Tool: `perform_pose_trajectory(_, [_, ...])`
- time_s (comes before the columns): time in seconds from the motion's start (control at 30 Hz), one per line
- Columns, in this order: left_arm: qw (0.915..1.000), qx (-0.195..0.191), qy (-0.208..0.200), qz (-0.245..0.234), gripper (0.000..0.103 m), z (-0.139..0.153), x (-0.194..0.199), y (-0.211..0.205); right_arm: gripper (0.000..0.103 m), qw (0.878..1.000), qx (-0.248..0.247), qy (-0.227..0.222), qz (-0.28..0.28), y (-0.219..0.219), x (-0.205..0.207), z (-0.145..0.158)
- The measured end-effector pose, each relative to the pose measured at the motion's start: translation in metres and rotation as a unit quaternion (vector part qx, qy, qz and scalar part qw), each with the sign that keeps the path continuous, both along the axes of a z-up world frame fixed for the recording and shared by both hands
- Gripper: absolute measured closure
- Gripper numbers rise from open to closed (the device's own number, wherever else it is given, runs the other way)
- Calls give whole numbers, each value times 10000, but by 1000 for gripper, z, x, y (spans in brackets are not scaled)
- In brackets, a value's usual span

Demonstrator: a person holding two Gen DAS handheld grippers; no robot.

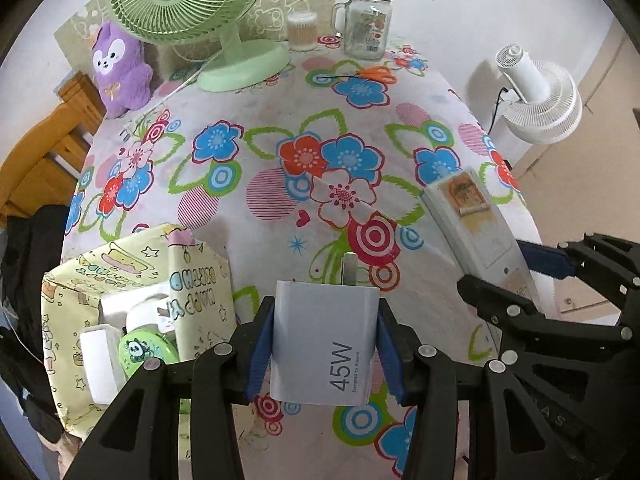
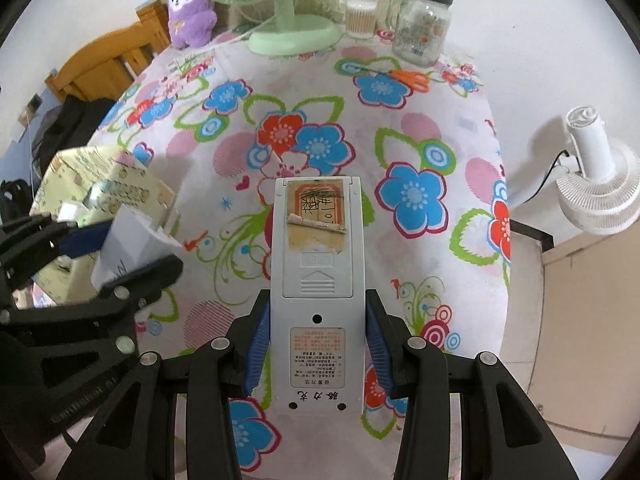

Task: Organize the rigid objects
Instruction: 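Lift and carry the charger with the left gripper while the right gripper carries the power strip toward the box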

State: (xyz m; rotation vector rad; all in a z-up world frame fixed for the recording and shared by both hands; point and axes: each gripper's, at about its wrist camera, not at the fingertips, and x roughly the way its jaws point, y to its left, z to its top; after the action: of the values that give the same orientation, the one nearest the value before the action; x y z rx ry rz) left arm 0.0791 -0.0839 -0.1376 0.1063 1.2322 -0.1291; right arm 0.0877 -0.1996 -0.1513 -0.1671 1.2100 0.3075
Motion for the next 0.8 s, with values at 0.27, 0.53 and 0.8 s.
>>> perform_pose_trajectory(0.27, [9999, -29, -77, -148, 54, 17, -9, 6, 56, 9995, -36, -240, -214, 8, -10, 24])
perform_pose_trajectory(0.53, [9992, -127, -245, -273, 54, 37, -15, 15, 56, 9985, 30, -252, -488, 15, -18, 38])
perform_pose_trajectory(0.8, [9984, -232, -402, -311, 54, 49, -20, 27, 56, 9975, -14, -364, -609, 25, -24, 53])
